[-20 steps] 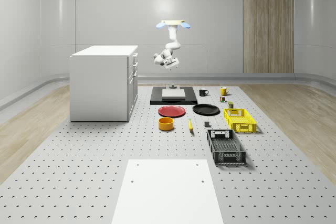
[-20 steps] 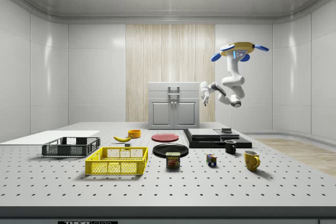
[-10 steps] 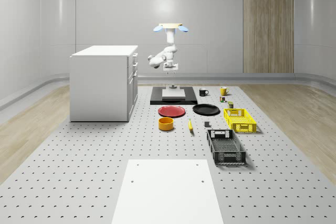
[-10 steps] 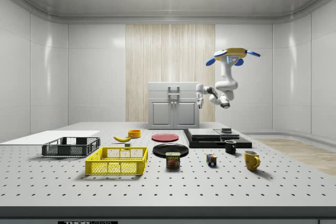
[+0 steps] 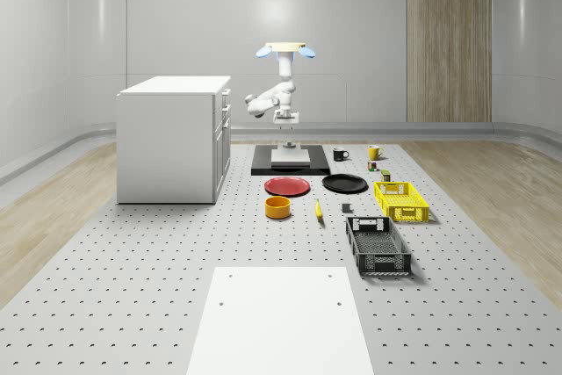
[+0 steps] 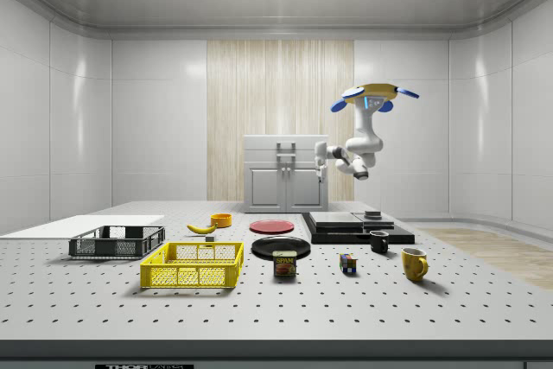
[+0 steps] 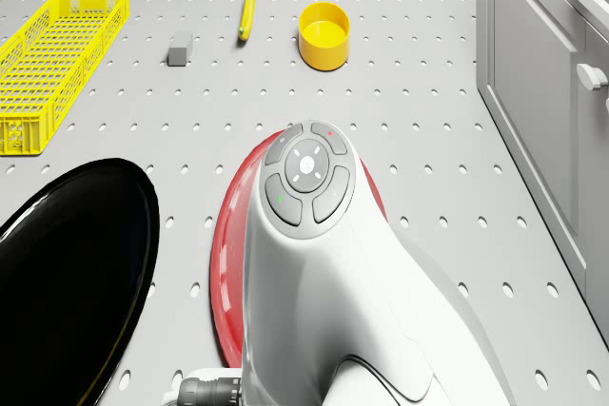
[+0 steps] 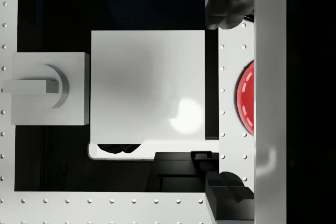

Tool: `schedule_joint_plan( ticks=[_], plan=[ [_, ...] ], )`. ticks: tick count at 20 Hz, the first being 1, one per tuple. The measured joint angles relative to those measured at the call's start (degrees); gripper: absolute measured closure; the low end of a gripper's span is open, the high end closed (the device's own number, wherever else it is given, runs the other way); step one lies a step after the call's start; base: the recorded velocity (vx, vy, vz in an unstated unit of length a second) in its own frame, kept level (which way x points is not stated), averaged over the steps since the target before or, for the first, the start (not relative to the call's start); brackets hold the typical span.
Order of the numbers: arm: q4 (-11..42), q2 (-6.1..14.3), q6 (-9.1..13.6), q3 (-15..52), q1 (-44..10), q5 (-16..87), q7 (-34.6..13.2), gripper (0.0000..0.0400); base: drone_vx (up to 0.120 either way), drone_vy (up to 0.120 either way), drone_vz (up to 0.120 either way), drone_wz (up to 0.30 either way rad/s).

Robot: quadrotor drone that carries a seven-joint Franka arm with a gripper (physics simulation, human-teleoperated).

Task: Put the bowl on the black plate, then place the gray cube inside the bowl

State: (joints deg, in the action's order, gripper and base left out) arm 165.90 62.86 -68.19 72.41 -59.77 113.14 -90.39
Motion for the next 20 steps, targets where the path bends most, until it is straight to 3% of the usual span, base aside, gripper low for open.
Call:
schedule_joint_plan(
  ticks=[14, 20],
  plan=[
    [-0.28, 4.15, -3.47, 1.55, -1.85, -2.08, -1.65, 0.0000, 0.120, 0.000, -0.120, 0.000],
    [-0.40, 5.79, -4.96, 2.05, -2.41, -2.94, -2.18, 0.0000, 0.120, 0.000, -0.020, 0.000]
  ],
)
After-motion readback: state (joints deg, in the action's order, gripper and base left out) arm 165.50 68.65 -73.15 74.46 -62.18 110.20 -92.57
